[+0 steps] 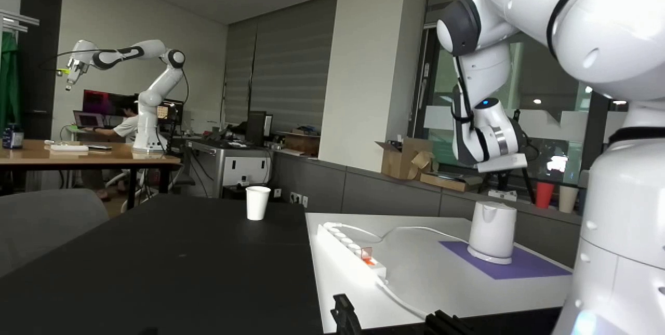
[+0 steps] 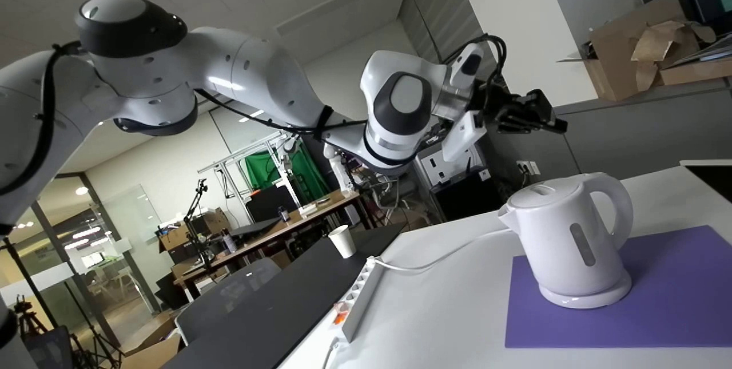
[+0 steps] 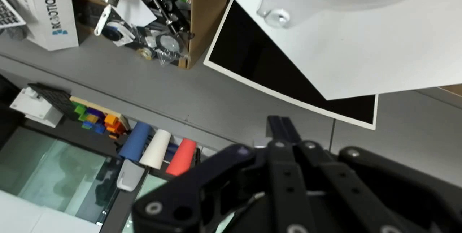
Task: Press the power button on the electric kettle
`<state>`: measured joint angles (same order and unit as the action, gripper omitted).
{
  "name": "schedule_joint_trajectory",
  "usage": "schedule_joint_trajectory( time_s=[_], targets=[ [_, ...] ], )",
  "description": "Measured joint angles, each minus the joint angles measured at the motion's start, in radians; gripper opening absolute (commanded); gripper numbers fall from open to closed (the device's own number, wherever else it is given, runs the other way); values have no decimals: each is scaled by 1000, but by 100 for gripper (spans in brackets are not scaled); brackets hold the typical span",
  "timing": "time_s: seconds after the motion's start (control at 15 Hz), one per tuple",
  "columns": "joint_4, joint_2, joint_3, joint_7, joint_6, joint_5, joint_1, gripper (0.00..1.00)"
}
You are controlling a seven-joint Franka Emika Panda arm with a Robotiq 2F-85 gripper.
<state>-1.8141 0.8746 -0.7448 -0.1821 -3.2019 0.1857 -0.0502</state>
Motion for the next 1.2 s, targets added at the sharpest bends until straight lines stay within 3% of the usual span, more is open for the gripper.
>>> schedule_joint_trajectory(
  time_s=[0.2, 0.33, 0.73, 0.8, 0.93, 1.2],
  targets=[
    [-40, -19, -106, 7, 31, -11, -114, 46],
    [-74, -53, -145, 38, 122, -56, -178, 59],
    [-134, -248, -136, 105, 469, -313, -280, 99],
    [-141, -285, -127, 107, 524, -362, -290, 82],
    [-158, -358, -105, 107, 614, -444, -302, 96],
    [-180, -400, -96, 116, 633, -465, -304, 99]
  ],
)
